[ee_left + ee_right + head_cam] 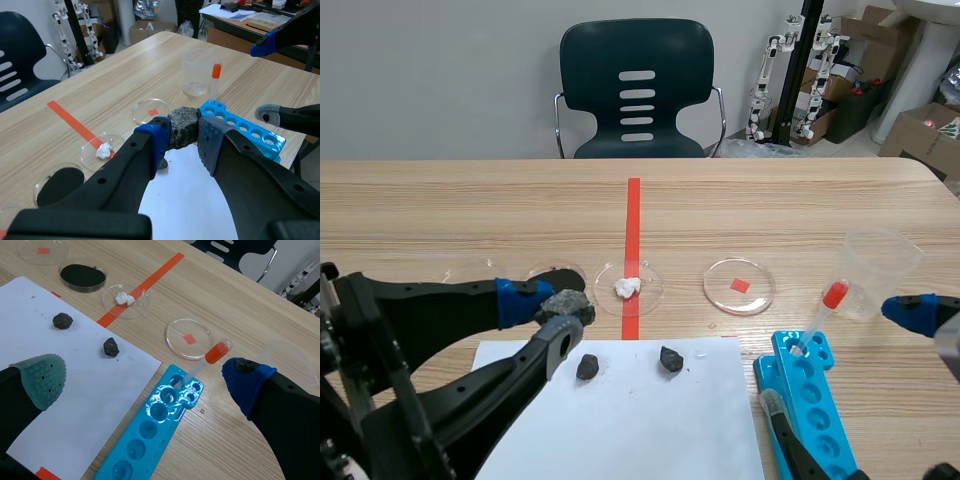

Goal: Lower the mineral onto the iron filings and hold still

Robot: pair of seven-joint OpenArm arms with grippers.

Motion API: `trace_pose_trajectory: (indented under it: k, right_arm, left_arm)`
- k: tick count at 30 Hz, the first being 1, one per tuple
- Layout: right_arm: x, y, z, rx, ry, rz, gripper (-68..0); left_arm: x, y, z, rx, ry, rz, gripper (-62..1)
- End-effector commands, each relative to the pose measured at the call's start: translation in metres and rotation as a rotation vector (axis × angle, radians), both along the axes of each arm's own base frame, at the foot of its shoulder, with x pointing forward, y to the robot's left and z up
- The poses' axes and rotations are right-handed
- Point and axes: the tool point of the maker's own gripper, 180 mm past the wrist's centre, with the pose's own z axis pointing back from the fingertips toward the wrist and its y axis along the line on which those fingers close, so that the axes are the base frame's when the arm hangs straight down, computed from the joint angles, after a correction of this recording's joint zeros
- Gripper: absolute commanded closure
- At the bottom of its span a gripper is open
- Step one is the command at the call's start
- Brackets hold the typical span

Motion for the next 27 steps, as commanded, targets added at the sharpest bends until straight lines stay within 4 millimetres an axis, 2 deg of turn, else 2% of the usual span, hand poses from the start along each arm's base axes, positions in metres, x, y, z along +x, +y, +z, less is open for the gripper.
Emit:
trace_pose_trajectory:
  k: [1,12,27]
  right_arm:
    - [0.004,0.001,0.008,0.01,-0.033,0.005,-67.9]
    - [0.004,0.001,0.008,0.01,-0.033,0.005,-67.9]
    - [0.004,0.001,0.008,0.01,-0.033,0.005,-67.9]
  left_arm:
    - [-0.001,-0.002,0.005,-0.016,-0.012,-0.001,-13.0]
    - [-0.002,0.009,-0.002,0.018,0.009,0.027,-13.0]
    - [-0.002,0.009,-0.003,0.02,0.01,0.027,-13.0]
